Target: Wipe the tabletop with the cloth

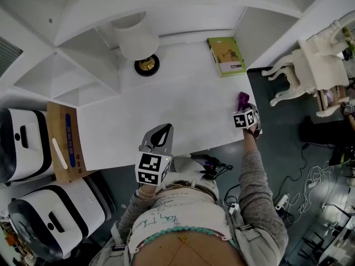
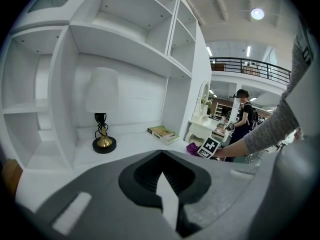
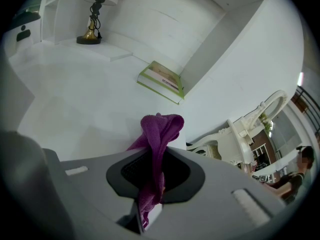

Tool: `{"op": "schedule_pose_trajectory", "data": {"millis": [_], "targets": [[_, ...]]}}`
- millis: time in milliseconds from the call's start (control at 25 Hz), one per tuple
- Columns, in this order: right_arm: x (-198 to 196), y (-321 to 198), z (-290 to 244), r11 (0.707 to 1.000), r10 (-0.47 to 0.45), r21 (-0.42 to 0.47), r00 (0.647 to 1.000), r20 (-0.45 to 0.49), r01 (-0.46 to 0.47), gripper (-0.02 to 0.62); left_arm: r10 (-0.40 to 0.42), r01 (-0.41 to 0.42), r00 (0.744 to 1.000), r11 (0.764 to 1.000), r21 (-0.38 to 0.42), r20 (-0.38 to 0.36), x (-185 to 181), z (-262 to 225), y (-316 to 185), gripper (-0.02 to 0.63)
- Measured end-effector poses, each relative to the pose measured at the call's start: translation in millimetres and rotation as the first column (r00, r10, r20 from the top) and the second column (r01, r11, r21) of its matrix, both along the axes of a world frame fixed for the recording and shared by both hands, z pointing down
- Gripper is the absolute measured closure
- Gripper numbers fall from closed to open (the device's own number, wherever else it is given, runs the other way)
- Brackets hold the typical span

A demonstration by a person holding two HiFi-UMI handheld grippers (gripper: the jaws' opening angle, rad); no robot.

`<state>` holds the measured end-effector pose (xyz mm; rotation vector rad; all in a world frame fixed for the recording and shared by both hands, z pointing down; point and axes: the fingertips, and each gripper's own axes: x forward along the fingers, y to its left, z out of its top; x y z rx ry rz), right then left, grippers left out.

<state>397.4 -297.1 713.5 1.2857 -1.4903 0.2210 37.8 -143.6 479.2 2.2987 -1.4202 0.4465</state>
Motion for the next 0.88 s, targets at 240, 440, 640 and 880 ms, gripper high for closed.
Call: {"op": "schedule_pose_trajectory", "data": {"millis": [240, 440, 640, 880], "targets": [[-9.5, 2.9, 1.3, 1.000, -0.005, 0.000, 1.000, -0.003, 0.005, 0.526, 0.003, -0.003, 1.000, 1.000, 0.004, -0.002, -7.0, -0.8, 2.4, 0.604], [-19.6, 7.4, 0.2, 1.000, -0.009, -0.005, 1.000, 0.002, 0.009, 0.526, 0.000, 0.000, 1.000, 1.000, 0.002, -0.002, -14.7, -0.7, 5.6, 0.604], [-29.8, 10.6, -1.4, 1.000, -0.019, -0.005, 1.000, -0.005, 0.019, 0.526, 0.000, 0.001, 1.000, 1.000, 0.007, -0.009, -20.9, -1.7, 8.1, 0.604], [-44.5, 16.2, -4.1, 1.000, -0.026, -0.007, 1.000, 0.001, 0.026, 0.526, -0.003, 0.003, 1.000, 1.000, 0.009, -0.011, -31.1, -2.3, 14.1, 0.604]]}}
